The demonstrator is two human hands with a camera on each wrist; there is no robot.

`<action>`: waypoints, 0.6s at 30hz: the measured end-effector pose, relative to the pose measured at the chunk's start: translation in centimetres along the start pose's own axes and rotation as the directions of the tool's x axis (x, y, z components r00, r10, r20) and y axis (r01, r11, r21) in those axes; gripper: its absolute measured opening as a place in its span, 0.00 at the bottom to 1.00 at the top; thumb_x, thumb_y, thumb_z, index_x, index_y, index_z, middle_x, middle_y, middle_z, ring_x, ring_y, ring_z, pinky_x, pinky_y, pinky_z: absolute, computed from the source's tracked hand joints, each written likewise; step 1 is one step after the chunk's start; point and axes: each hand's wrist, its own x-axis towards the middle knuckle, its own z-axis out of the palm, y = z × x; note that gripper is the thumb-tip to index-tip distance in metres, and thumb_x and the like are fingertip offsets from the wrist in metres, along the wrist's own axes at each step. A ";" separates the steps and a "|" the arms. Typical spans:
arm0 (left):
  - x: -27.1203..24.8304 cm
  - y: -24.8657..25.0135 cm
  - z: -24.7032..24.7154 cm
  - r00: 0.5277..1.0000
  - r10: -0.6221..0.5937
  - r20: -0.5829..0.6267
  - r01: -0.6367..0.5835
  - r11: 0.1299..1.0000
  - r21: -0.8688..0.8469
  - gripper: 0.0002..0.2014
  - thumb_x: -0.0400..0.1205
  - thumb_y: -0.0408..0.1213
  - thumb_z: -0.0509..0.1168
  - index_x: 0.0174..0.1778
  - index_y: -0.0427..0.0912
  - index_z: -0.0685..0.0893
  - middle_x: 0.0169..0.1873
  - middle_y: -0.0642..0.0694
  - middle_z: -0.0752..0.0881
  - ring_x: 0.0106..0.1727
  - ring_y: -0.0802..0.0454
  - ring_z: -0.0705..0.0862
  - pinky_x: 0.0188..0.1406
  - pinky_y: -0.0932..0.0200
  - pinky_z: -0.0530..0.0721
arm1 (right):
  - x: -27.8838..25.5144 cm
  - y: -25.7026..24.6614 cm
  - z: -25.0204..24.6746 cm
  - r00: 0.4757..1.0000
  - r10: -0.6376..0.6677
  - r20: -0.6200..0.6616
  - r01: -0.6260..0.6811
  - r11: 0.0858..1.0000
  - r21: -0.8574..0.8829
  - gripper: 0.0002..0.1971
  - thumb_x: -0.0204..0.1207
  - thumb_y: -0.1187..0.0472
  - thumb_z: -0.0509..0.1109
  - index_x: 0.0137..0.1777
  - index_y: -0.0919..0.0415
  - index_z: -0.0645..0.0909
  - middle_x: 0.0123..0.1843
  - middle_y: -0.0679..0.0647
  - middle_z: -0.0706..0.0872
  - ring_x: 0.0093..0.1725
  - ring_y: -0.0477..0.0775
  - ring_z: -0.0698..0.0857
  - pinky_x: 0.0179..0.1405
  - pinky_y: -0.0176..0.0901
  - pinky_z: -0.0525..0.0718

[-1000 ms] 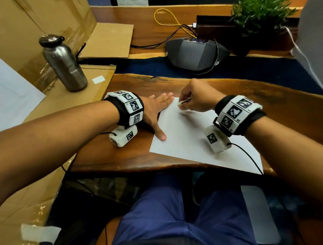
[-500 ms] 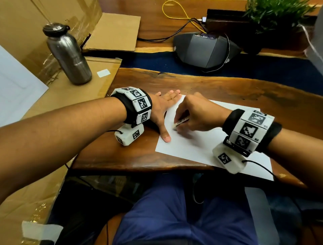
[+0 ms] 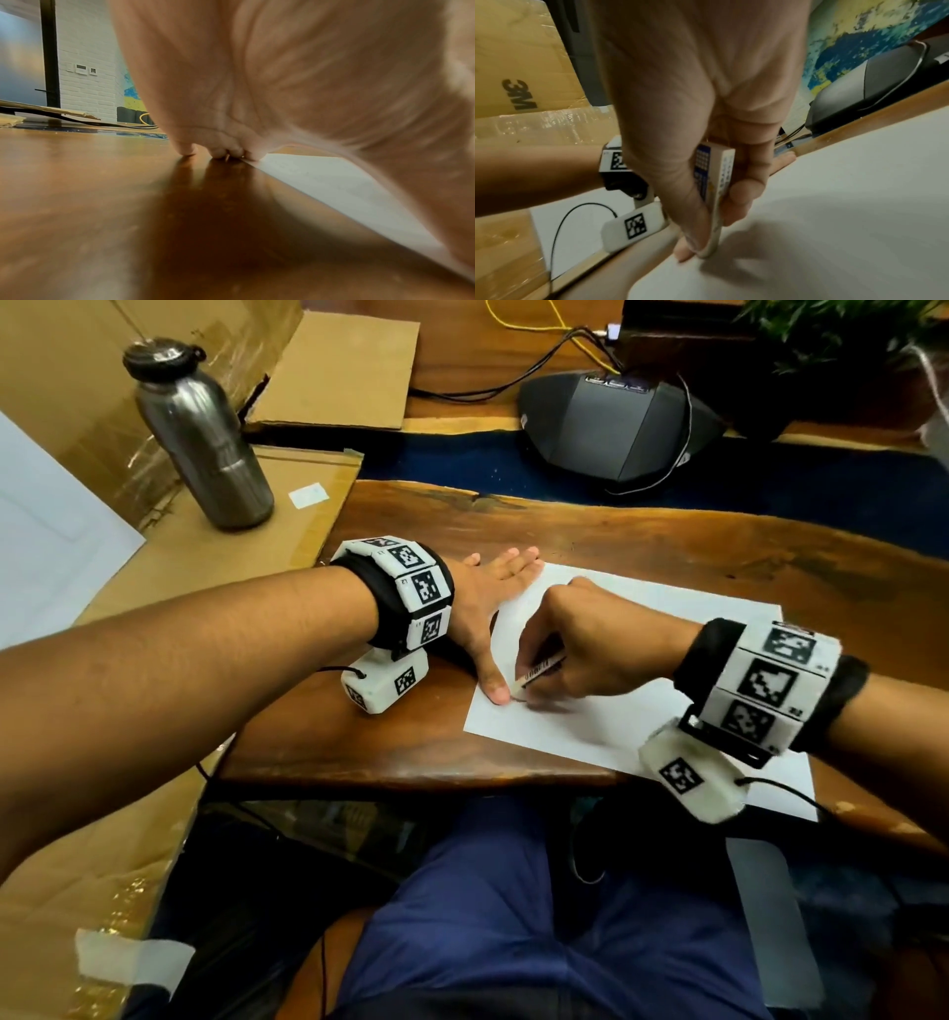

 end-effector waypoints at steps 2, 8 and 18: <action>0.1 -0.1 0.0 1.000 0.003 0.000 -0.003 1.000 -0.002 0.81 0.50 0.74 0.76 0.84 0.48 0.26 0.83 0.51 0.24 0.83 0.53 0.27 0.83 0.41 0.31 | 0.8 0.8 -0.5 0.999 0.037 -0.025 -0.037 0.999 0.005 0.06 0.68 0.55 0.83 0.43 0.54 0.94 0.39 0.44 0.93 0.38 0.40 0.88 0.40 0.25 0.81; -1.2 1.2 -0.7 0.999 -0.036 0.000 0.036 0.999 0.017 0.74 0.61 0.65 0.80 0.84 0.50 0.26 0.83 0.49 0.25 0.84 0.50 0.28 0.80 0.45 0.31 | 3.3 2.7 -1.7 0.947 0.125 -0.297 -0.153 0.985 -0.073 0.06 0.68 0.58 0.81 0.43 0.57 0.94 0.39 0.52 0.93 0.41 0.54 0.88 0.44 0.42 0.79; -0.8 1.0 -0.4 0.999 -0.034 -0.009 0.034 0.999 0.022 0.77 0.57 0.68 0.80 0.84 0.49 0.27 0.83 0.50 0.25 0.84 0.49 0.28 0.80 0.43 0.30 | 2.1 0.8 -1.1 0.985 0.080 -0.151 -0.089 0.994 -0.056 0.06 0.68 0.57 0.82 0.43 0.57 0.94 0.39 0.50 0.93 0.36 0.44 0.86 0.40 0.37 0.78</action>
